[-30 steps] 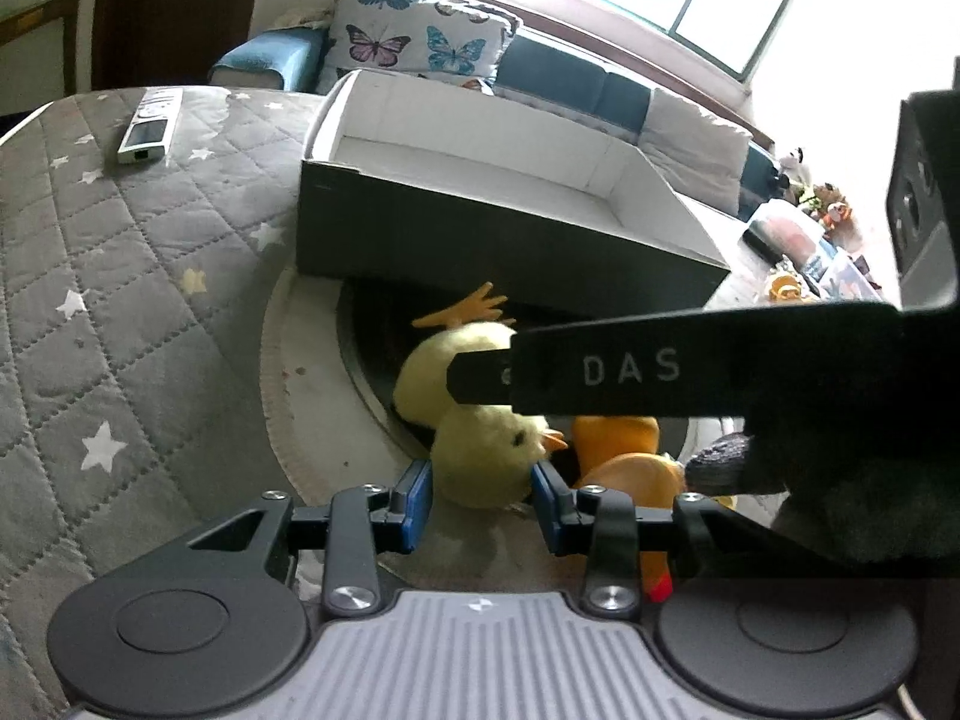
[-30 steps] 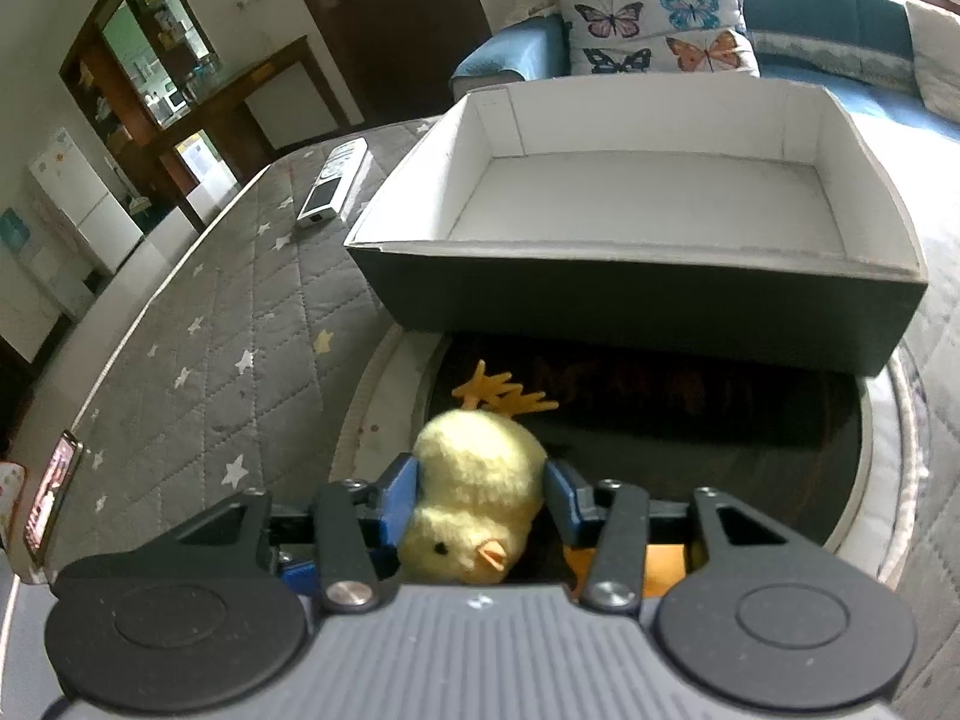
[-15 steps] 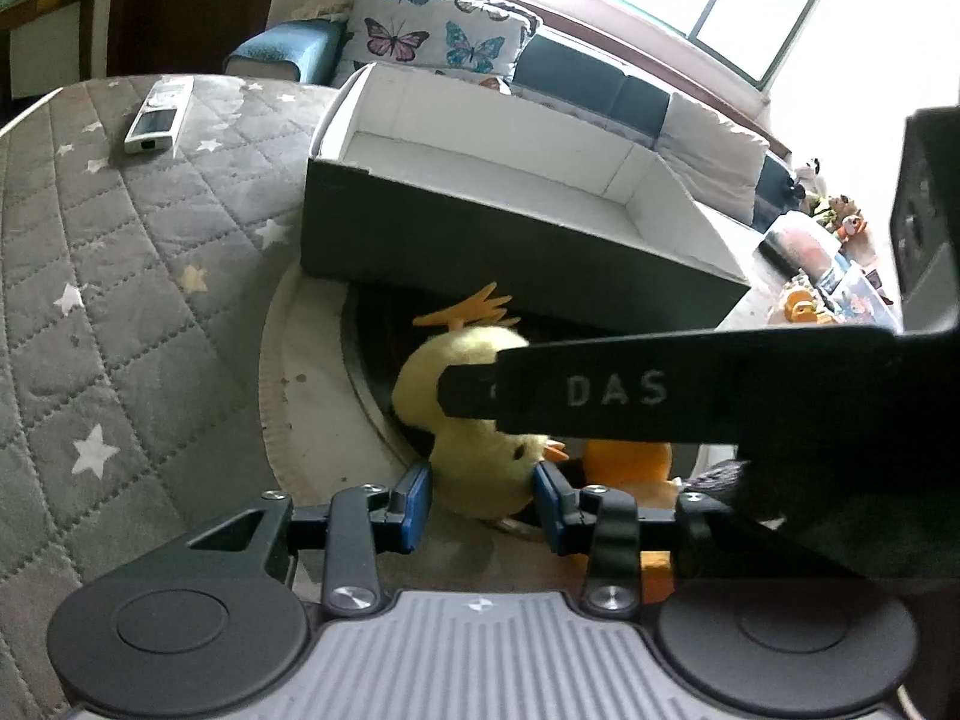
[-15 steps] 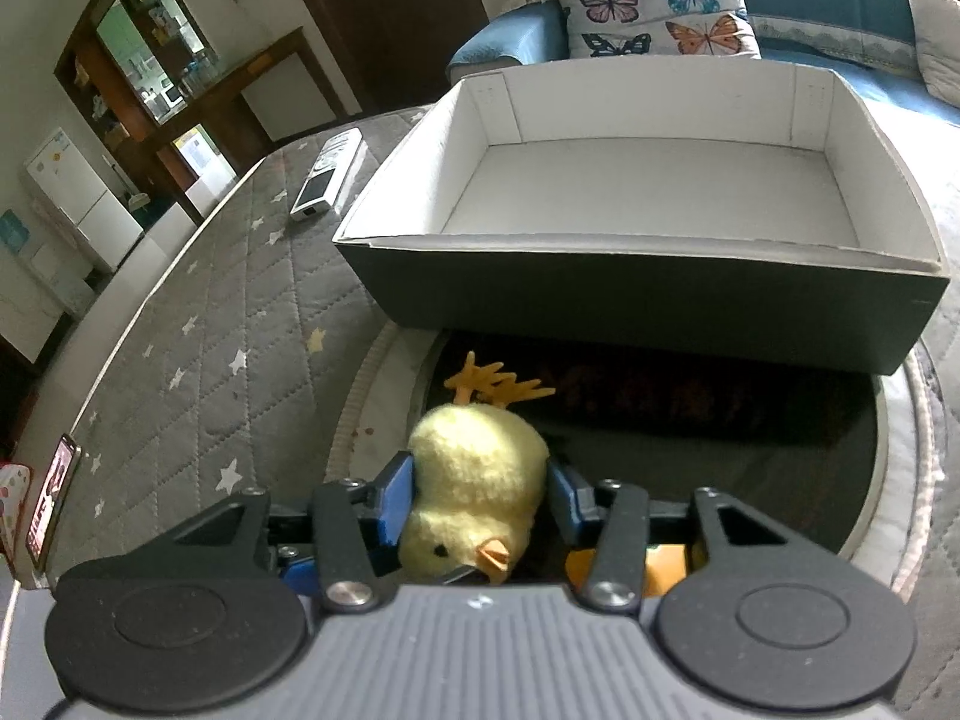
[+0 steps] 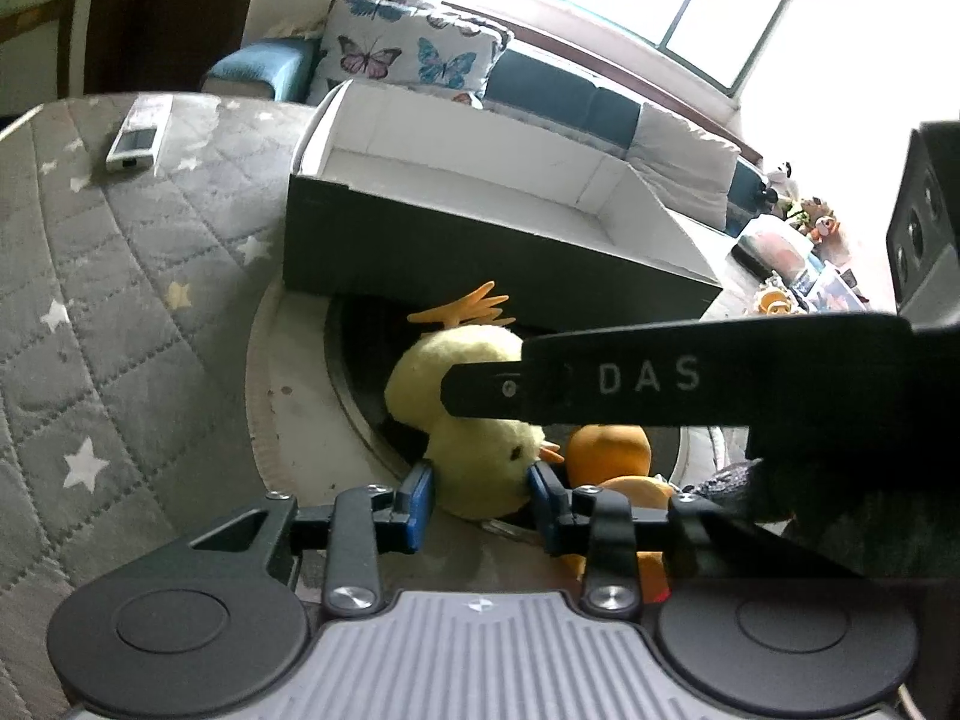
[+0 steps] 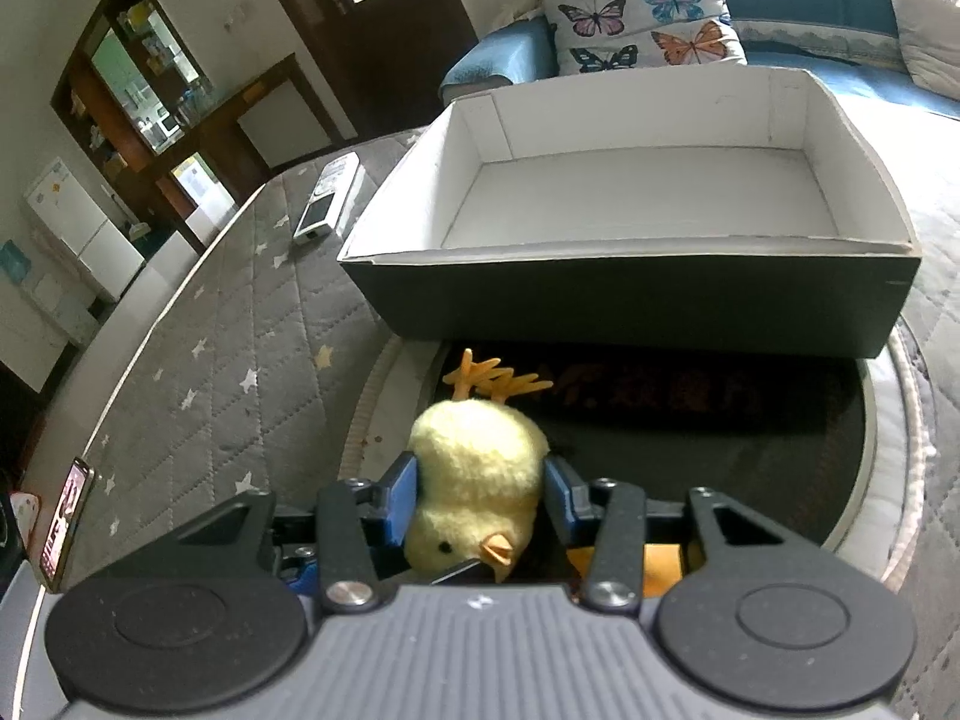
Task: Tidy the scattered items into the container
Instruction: 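Close the right gripper on the yellow plush chick, then lift the chick with the right gripper up over the grey box rim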
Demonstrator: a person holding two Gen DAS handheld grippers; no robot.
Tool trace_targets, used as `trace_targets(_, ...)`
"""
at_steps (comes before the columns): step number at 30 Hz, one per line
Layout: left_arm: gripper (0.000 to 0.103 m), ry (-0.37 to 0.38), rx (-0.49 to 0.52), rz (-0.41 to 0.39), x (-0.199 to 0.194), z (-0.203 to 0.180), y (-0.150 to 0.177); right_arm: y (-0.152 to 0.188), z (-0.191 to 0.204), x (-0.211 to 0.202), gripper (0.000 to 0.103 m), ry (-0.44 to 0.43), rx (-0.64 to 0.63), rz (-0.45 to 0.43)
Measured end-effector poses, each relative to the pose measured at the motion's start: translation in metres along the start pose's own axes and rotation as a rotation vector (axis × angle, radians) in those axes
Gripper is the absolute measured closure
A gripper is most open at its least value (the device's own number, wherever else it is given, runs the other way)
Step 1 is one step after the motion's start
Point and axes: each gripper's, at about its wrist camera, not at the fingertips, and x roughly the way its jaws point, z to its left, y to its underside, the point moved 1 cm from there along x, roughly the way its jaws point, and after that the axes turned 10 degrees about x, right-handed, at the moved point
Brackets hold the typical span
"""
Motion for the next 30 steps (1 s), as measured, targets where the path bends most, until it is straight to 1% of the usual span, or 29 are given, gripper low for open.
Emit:
trace_targets(11,0.065,-0.016,0.024,-0.001,-0.007,-0.002,0.000,0.008,0.001,0.002,0.059,-0.007,0.011,0.014)
trace_targets(18,0.060,-0.009,0.004,0.020,-0.002,0.001,0.001,0.011,0.000,0.003,0.060,-0.014,0.028,0.014)
trace_targets(21,0.059,-0.005,-0.006,0.035,0.002,0.002,0.002,0.011,0.002,0.003,0.060,-0.010,0.012,0.014)
trace_targets(24,0.061,0.008,-0.020,0.039,0.003,0.005,0.002,0.011,0.006,0.004,0.059,0.003,-0.020,0.013)
trace_targets(25,0.061,0.013,-0.024,0.038,0.003,0.006,0.002,0.011,0.007,0.005,0.056,0.007,-0.029,0.013)
trace_targets(26,0.062,0.018,-0.027,0.037,0.003,0.007,0.002,0.011,0.008,0.005,0.056,0.011,-0.037,0.014)
trace_targets(28,0.062,0.021,-0.026,0.032,0.002,0.007,0.003,0.011,0.009,0.007,0.054,0.012,-0.039,0.016)
trace_targets(30,0.062,0.021,-0.023,0.028,0.001,0.007,0.003,0.012,0.008,0.009,0.054,0.010,-0.038,0.016)
